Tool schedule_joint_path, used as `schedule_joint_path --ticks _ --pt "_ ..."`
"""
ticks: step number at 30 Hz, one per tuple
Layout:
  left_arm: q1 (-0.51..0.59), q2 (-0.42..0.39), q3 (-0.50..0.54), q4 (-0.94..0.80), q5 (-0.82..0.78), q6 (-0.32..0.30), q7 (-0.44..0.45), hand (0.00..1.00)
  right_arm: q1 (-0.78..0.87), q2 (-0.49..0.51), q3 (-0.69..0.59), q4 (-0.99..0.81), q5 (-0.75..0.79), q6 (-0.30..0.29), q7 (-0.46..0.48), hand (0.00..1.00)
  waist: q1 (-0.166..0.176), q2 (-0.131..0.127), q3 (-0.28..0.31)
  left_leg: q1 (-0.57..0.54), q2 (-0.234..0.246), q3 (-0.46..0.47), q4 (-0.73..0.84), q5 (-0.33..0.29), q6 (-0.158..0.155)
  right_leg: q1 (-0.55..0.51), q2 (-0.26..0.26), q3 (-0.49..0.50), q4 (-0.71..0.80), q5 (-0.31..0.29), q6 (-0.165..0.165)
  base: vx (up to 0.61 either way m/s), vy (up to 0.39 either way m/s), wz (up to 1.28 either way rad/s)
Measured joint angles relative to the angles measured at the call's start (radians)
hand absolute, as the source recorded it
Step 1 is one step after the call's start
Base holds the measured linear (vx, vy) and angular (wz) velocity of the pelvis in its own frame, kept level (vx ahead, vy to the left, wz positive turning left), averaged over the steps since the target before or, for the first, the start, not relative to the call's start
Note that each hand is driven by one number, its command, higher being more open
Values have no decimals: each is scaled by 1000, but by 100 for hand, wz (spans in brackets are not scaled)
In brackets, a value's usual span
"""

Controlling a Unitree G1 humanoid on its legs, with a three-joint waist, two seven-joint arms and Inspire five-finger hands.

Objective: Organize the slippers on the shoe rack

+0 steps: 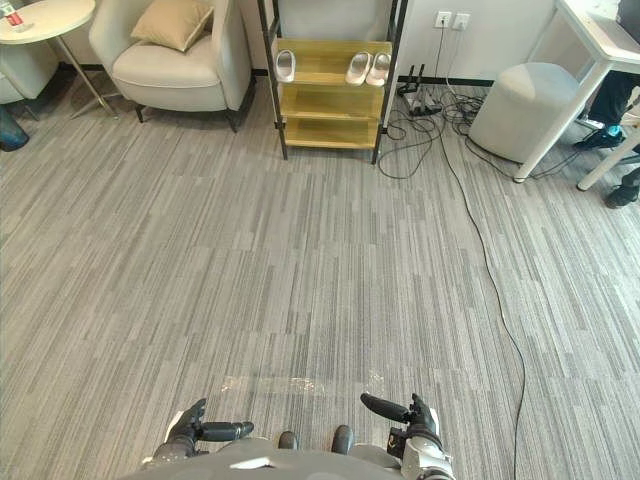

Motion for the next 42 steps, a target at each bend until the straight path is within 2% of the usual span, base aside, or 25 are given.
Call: schedule_joint_path --ticks 3,5,6,7,8,11,13,15,18,19,20,21,23,25,26,27,30,32,33,34,35,37,39,41,42 --pt "-4 0 0 0 -2 0 0 100 -1 -4 -1 -1 0 6 1 100 0 3 0 -53 12 11 81 -52 11 -37 0 4 41 -24 10 28 20 -10" --pt "-10 1 -2 -1 -5 0 0 100 -1 -9 -2 -10 0 12 8 100 3 4 3 -71 27 23 146 -97 18 -150 -22 -20 296 -138 59 69 59 -20" --pt "-11 1 -2 0 -6 0 0 100 -1 -10 -2 -12 0 12 9 100 4 4 4 -70 28 25 152 -103 19 -166 -28 -29 337 -150 67 85 113 -24" --pt "-18 9 -8 0 -11 0 -1 100 -3 -10 -2 -24 1 12 11 100 9 -1 20 -49 27 49 174 -119 20 -269 -82 -81 610 -180 84 74 117 -15" --pt "-20 16 -12 0 -11 0 -1 100 -4 -9 -4 -42 9 10 14 100 -1 -4 28 -40 19 47 186 -137 30 -330 -128 -117 761 -180 82 114 107 -10" --pt "-36 28 -11 3 -12 4 1 100 -18 -2 -2 -42 9 5 17 100 -5 -27 48 2 6 38 187 -158 46 -373 -174 -143 889 -222 65 143 28 7" --pt "-43 21 -11 5 -12 9 3 100 -39 -9 -2 -46 9 2 18 100 -23 -9 63 55 27 4 140 -166 45 -400 -178 -176 806 -261 34 191 -50 31" --pt "-47 10 -10 5 -11 9 5 100 -51 -19 -2 -49 10 1 18 100 -31 9 74 81 53 -11 108 -168 30 -424 -161 -185 680 -252 33 227 -89 32" --pt "-52 5 -9 6 -10 9 4 100 -61 -21 -3 -64 12 -2 17 100 -37 17 86 130 91 -47 60 -190 -24 -461 -140 -166 472 -131 36 382 -209 41" --pt "-45 4 -7 12 -10 9 5 100 -60 -19 -4 -65 13 -2 16 100 -41 11 82 152 105 -63 60 -203 -44 -451 -137 -168 494 -65 -4 488 -295 56" --pt "-51 -3 -4 19 -9 8 5 100 -63 -23 -4 -62 12 -2 16 100 -39 27 82 152 134 -72 107 -210 -56 -442 -125 -184 525 -81 -45 435 -255 40" --pt "-50 -5 -2 19 -9 7 5 100 -63 -23 -3 -62 11 -3 16 100 -37 32 79 137 144 -71 143 -210 -59 -436 -118 -191 521 -92 -55 568 -317 27" --pt "-52 -15 20 18 -9 7 4 100 -64 -24 2 -64 10 -6 17 100 -34 63 78 -26 210 -70 513 -165 -97 -357 -57 -214 443 -122 -82 639 -329 6" --pt "-51 -27 72 -8 -22 -7 -6 100 -48 -28 11 -45 24 0 13 100 -26 71 92 -176 293 -42 931 -137 -87 -169 4 -219 303 -126 -88 718 -352 4" --pt "-51 -27 74 -10 -22 -9 -7 100 -47 -28 11 -45 25 0 12 100 -26 70 93 -181 297 -37 945 -137 -87 -157 7 -219 296 -126 -88 505 -236 1" --pt "-52 -22 77 -41 -22 -20 -9 100 -38 -24 10 -45 41 -1 8 100 -10 55 101 -243 320 7 1040 -139 -84 -65 17 -211 231 -126 -88 340 -124 -7" --pt "-70 -18 79 -86 -23 -33 -7 100 -64 -22 10 -44 50 -1 -3 100 3 39 116 -420 299 55 932 -157 -87 19 13 -184 150 -125 -86 424 -48 -30" --pt "-95 -16 77 -93 -22 -35 -10 100 -71 -10 8 -45 62 -2 -8 100 30 21 127 -462 226 65 594 -132 -83 74 -22 -166 131 -144 -52 431 112 -40" --pt "-96 -17 76 -97 -22 -35 -9 100 -70 -9 8 -46 62 -2 -9 100 30 17 129 -462 205 62 518 -104 -83 85 -32 -165 130 -154 -37 410 172 -20" --pt "-96 -18 74 -101 -21 -35 -5 100 -61 -9 9 -51 62 -3 -14 100 34 17 128 -458 157 31 319 81 -78 116 -49 -154 125 -192 4 423 188 -24" --pt "-93 -26 74 -99 -22 -35 -2 100 -58 -8 13 -49 62 -3 -14 100 45 24 122 -440 149 24 294 164 -62 125 -47 -138 124 -204 23 443 175 -12" --pt "-118 1 76 -98 -21 -30 5 100 -62 21 41 -43 62 -1 -13 100 42 -36 124 -456 97 33 322 118 -1 119 -98 -117 126 -199 32 402 131 12" --pt "-127 12 81 -77 -26 -18 5 100 -61 37 40 -43 62 0 -13 100 48 -53 124 -468 95 41 411 55 16 139 -113 -99 144 -190 48 420 143 8" --pt "-122 16 80 -75 -38 -11 5 100 -65 43 43 -43 61 -2 -10 100 50 -55 118 -436 106 50 446 -5 17 114 -124 -72 268 -187 58 401 145 -14" --pt "-121 16 76 -65 -38 -9 5 100 -67 44 55 -44 60 -4 -8 100 49 -54 117 -393 115 56 431 -38 18 65 -139 -55 415 -182 77 244 114 -25"
